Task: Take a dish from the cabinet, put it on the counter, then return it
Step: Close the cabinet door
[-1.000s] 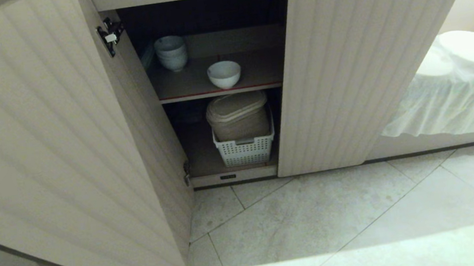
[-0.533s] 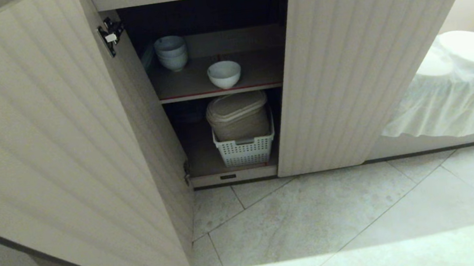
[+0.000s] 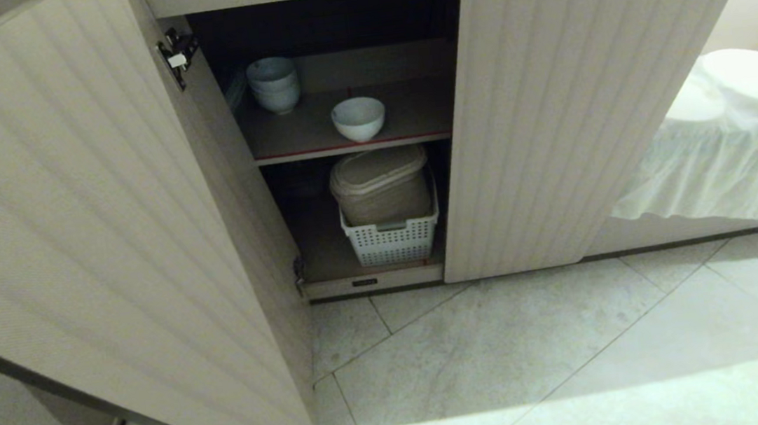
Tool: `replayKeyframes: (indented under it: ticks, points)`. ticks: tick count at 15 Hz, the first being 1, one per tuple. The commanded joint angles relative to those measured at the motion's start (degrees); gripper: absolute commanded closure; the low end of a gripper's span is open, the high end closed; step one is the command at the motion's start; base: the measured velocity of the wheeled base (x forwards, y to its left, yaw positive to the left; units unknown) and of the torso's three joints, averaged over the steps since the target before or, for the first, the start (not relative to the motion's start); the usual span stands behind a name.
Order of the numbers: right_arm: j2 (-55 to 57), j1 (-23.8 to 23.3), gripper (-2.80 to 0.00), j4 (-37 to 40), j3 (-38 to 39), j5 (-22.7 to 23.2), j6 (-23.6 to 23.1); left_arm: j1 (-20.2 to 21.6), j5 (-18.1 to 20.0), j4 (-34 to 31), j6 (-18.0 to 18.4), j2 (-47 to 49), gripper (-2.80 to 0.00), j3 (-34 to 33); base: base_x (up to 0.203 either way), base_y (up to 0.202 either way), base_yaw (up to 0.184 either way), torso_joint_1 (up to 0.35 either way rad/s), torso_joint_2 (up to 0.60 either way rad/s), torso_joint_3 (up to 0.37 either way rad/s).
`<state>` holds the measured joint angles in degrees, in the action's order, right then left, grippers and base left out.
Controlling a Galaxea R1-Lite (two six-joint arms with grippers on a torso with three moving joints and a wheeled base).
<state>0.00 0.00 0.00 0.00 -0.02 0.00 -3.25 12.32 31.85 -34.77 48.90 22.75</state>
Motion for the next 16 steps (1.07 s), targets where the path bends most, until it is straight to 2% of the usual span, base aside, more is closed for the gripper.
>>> replayKeyframes:
  ticks: [1, 5, 10, 16]
  points:
    - [0.0, 0.0, 0.00, 0.0, 0.0, 0.0, 0.0, -0.2, 0.0, 2.1, -0.3, 3.5, 0.00, 0.4, 0.000, 0.000, 0.000, 0.000, 0.00, 0.000]
    - [0.0, 0.0, 0.00, 0.0, 0.0, 0.0, 0.0, -4.5, -0.5, 4.3, -1.5, 6.3, 0.00, 1.8, 0.000, 0.000, 0.000, 0.000, 0.00, 0.000]
    - [0.0, 0.0, 0.00, 0.0, 0.0, 0.0, 0.0, -5.5, -0.7, 5.5, -3.0, 8.3, 0.00, 1.8, 0.000, 0.000, 0.000, 0.000, 0.00, 0.000]
    - [0.0, 0.0, 0.00, 0.0, 0.0, 0.0, 0.0, -7.7, -0.7, 11.6, -4.5, 12.8, 0.00, 2.0, 0.000, 0.000, 0.000, 0.000, 0.00, 0.000]
